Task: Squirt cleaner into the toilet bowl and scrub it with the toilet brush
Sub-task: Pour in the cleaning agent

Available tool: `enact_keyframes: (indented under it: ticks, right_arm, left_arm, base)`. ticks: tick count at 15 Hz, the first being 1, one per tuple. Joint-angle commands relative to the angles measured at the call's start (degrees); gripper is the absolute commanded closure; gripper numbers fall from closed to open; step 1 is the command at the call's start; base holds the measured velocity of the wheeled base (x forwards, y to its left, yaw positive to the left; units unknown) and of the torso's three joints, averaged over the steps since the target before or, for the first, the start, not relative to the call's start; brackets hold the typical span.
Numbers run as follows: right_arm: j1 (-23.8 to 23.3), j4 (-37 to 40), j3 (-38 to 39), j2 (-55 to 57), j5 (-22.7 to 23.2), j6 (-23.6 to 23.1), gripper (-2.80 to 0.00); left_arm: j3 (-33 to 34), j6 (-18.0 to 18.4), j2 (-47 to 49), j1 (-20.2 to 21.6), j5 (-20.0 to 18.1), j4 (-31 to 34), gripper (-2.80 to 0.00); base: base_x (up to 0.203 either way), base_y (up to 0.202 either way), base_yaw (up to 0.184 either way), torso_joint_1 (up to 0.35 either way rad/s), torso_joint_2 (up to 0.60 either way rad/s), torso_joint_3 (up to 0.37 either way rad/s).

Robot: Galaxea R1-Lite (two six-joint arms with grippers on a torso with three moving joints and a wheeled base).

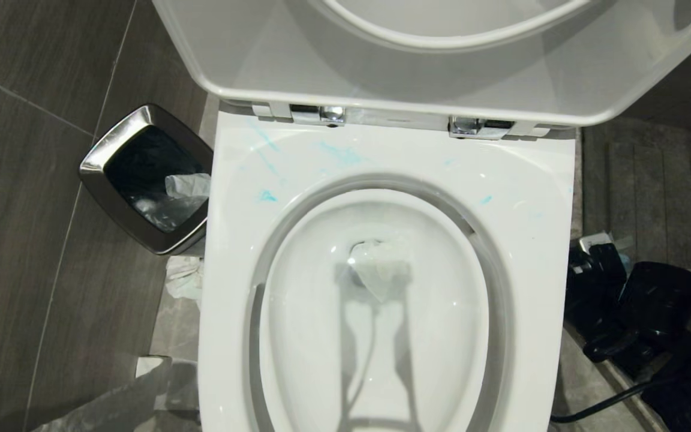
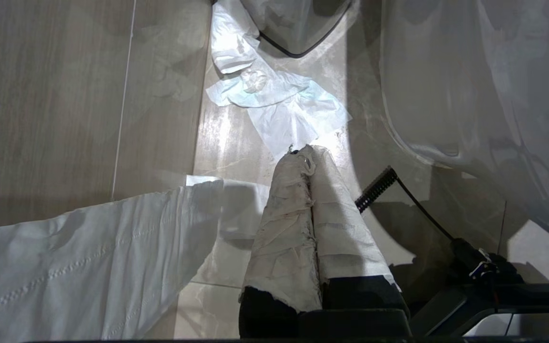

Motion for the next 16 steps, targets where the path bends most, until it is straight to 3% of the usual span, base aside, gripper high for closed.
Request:
enact_keyframes:
  ticks: [1, 5, 9, 12, 16]
  right_arm:
    - [-0.8, -0.5, -1.0, 3.9, 0.0, 0.0, -2.80]
    - [-3.6, -0.5, -9.7, 10.6, 0.1, 0.1, -2.80]
    - [-3.8, -0.5, -13.8, 10.3, 0.3, -0.2, -2.80]
    - [-4.8, -0.5, -14.9, 11.2, 4.7, -2.3, -2.80]
    - [-5.3, -0.5, -19.7, 14.4, 5.9, -6.0, -2.80]
  left_arm:
    - [0.4, 0.0, 0.0, 0.0, 0.0, 0.0, 0.00]
    - [0.4, 0.0, 0.0, 0.0, 0.0, 0.0, 0.00]
    - [0.4, 0.0, 0.0, 0.0, 0.0, 0.0, 0.00]
    - [0.4, 0.0, 0.0, 0.0, 0.0, 0.0, 0.00]
    - [0.4, 0.0, 0.0, 0.0, 0.0, 0.0, 0.00]
  base:
    - [0.000, 0.000, 0.000, 0.000, 0.00, 0.000]
    - [0.000, 0.000, 0.000, 0.000, 0.00, 0.000]
    - [0.000, 0.000, 0.000, 0.000, -0.01, 0.001]
    - [0.000, 0.000, 0.000, 0.000, 0.00, 0.000]
    - [0.000, 0.000, 0.000, 0.000, 0.00, 0.000]
